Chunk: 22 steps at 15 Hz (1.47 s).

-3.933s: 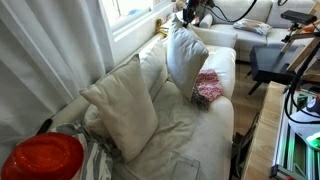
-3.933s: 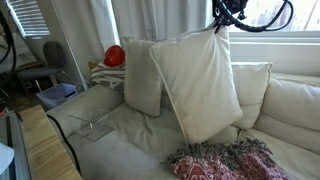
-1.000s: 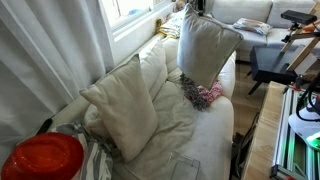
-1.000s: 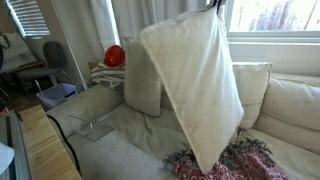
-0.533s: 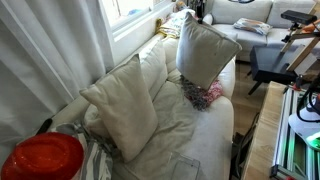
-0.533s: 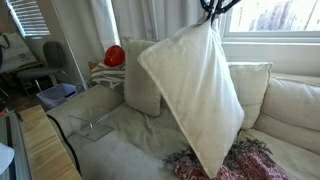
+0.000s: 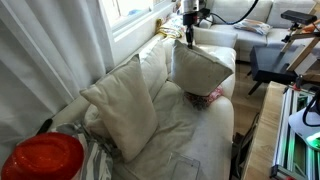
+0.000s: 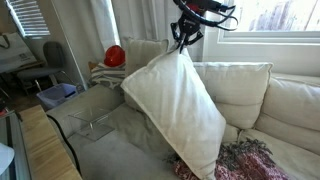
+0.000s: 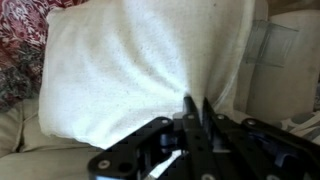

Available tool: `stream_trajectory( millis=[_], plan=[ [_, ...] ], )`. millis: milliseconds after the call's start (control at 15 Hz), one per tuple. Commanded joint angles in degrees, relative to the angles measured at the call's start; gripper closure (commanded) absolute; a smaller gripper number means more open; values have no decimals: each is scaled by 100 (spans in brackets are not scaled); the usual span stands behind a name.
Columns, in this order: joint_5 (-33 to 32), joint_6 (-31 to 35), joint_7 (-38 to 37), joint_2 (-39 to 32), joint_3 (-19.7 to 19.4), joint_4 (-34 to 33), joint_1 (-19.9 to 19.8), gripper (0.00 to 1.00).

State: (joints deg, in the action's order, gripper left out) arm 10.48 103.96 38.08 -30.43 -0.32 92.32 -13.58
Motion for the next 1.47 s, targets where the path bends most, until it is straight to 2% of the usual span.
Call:
stream_trajectory(
  millis=[0,333,533,867,1200,1267,1400],
  plan=[
    [205,169,-118,98,154,332,79,61],
    [280,242,-136,118,169,282,82,24],
    [201,621,-117,49,15,68,-63,1],
    [223,1991,-355,-95,-367,-141,-448,0],
    [264,3393,-1202,-593,-537,-136,-788,0],
    [101,3004,-927,-337,-402,-101,-812,0],
    [90,3304,-1109,-527,-421,-102,-893,0]
  ],
)
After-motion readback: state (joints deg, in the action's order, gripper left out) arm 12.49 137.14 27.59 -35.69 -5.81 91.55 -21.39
